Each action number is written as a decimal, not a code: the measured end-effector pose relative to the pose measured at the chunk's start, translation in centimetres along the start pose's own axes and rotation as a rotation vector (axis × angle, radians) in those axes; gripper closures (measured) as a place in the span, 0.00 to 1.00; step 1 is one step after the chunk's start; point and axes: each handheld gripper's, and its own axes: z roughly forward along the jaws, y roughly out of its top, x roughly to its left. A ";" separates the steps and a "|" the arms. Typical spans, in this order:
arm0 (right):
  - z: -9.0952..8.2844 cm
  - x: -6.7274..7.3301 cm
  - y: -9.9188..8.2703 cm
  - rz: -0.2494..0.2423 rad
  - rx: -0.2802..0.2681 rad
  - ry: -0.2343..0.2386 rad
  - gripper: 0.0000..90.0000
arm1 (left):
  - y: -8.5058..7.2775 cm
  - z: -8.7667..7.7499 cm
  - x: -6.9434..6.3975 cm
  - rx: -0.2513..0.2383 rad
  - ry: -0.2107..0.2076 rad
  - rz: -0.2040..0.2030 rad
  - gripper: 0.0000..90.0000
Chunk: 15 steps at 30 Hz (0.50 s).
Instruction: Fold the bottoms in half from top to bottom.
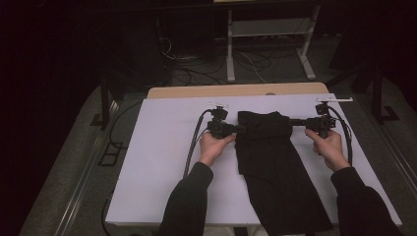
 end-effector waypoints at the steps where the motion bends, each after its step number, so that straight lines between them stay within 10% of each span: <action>1: -0.2 0.0 0.0 0.003 -0.006 0.003 0.97 | -0.1 -0.1 -0.1 0.000 -0.001 0.001 0.96; 15: -2.4 1.0 -2.8 0.000 -0.005 0.013 0.97 | -2.0 -0.6 -2.5 -0.041 -0.036 -0.019 0.96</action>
